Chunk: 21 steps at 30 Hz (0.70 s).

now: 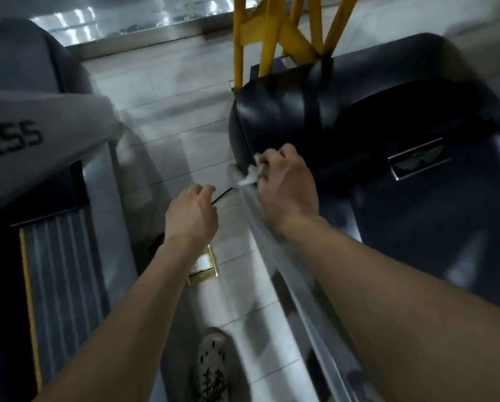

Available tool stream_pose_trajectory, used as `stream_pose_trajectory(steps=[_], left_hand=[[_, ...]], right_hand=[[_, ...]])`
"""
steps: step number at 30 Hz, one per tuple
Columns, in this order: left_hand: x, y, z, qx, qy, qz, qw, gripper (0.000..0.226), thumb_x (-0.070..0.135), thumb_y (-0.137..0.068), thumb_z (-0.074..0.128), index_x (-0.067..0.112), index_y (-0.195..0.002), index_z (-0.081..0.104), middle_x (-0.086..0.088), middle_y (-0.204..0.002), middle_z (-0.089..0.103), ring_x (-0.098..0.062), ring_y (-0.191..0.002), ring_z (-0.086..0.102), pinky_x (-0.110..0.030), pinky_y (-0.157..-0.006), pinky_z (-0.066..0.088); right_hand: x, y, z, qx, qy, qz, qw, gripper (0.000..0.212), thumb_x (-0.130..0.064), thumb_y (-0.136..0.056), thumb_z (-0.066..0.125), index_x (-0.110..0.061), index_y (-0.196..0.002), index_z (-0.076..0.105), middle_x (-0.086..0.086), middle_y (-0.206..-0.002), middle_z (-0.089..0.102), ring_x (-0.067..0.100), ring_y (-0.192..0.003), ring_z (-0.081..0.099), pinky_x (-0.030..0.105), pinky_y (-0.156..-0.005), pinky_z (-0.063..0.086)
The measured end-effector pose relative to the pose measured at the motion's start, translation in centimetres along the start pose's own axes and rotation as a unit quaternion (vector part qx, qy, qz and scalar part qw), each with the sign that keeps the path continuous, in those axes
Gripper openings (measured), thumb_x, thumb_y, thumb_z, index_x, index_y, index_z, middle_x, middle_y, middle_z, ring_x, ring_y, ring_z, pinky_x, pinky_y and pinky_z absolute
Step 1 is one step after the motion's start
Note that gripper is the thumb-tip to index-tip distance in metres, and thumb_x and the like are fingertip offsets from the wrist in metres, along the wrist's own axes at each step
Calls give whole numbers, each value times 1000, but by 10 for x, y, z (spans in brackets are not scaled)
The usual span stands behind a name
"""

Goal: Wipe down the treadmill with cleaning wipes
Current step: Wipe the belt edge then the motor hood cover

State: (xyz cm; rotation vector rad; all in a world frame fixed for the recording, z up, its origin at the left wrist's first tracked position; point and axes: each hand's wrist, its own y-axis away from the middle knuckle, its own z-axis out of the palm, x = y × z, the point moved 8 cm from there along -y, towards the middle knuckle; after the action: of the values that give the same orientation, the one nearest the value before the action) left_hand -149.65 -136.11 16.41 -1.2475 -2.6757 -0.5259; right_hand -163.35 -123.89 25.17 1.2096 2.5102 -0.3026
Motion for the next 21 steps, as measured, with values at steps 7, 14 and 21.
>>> stream_pose_trajectory(steps=[7,14,21], left_hand=[[55,-63,9,-79,10,41,996,59,42,-104,66,27,-157,45,-3,-147,54,-30,-130,58,-51,-101,57],[82,-126,29,-109,34,70,991,94,55,-89,81,26,-163,31,-4,-154,44,-30,-139,48,-51,-107,51],[98,-187,38,-114,32,74,990,146,58,-68,97,32,-172,-2,-2,-181,-5,-29,-166,6,-54,-129,30]], right_hand=[[101,-14,5,-62,28,43,997,27,-16,-98,62,-12,-124,69,11,-121,56,31,-102,59,39,-80,50],[148,-74,34,-24,55,-18,998,48,-14,-96,63,-17,-144,61,5,-122,56,22,-107,58,37,-80,60],[157,-124,74,-2,78,-93,993,61,-2,-104,48,-6,-163,36,15,-165,41,36,-157,31,47,-126,33]])
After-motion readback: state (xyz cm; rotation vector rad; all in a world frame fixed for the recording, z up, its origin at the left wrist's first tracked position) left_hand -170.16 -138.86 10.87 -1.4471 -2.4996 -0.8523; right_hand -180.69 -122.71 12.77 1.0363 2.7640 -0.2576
